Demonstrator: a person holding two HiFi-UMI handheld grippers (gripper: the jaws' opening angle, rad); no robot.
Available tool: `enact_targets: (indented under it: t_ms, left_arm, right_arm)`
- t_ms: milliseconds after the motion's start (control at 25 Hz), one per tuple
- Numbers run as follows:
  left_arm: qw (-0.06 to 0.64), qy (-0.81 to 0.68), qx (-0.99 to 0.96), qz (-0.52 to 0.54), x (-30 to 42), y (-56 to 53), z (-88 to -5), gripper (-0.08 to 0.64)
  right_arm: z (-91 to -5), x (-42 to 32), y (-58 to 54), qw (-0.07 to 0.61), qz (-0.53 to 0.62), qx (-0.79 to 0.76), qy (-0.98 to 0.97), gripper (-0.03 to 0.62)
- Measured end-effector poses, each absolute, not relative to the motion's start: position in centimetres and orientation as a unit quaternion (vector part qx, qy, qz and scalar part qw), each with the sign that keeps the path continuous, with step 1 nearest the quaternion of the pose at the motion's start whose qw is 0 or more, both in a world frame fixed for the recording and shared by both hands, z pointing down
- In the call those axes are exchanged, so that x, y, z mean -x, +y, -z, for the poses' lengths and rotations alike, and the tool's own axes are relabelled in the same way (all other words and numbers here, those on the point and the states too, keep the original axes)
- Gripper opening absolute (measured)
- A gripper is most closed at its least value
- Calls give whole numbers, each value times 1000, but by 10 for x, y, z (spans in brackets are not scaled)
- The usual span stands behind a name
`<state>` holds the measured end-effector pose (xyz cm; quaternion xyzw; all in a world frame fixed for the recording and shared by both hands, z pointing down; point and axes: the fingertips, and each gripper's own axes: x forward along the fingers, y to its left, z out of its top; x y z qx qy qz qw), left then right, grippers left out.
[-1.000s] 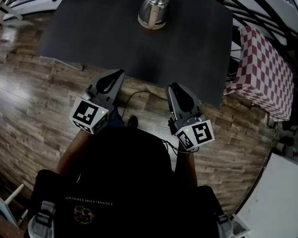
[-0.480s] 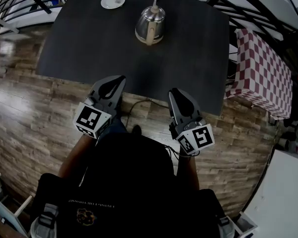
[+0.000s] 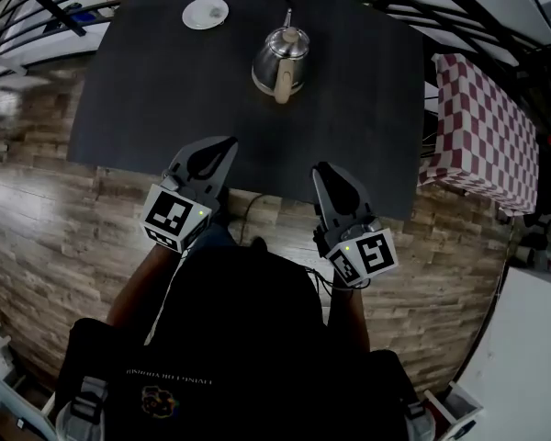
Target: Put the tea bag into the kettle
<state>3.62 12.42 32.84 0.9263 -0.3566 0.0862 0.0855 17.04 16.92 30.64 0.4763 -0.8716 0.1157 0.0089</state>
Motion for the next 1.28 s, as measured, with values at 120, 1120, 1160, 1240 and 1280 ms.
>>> enact_targets:
  t_ms: [120,1120,1160,1240,1280]
  left_arm:
    - [83,-350,-929,-87,-45,117,-324,5]
    - [85,-319,-940,-88,79,9,-349,5]
    - [85,-319,-940,-87,80,7,-349,5]
    - [83,-318,-941,-86,81,5,-349,5]
    - [82,-317,-941,-86,81,4,-350,5]
  right_arm:
    - [-303,-177,165,9,-115,-482,-869,54]
    - [-295,-44,62,14,-89,-507,-857,54]
    - [-294,-44,61,15,-87,-509,-856,52]
    - [-291,-46,60,16,-82,-514,-854,54]
    - [-291,-47,60,15,-80,-517,-852,54]
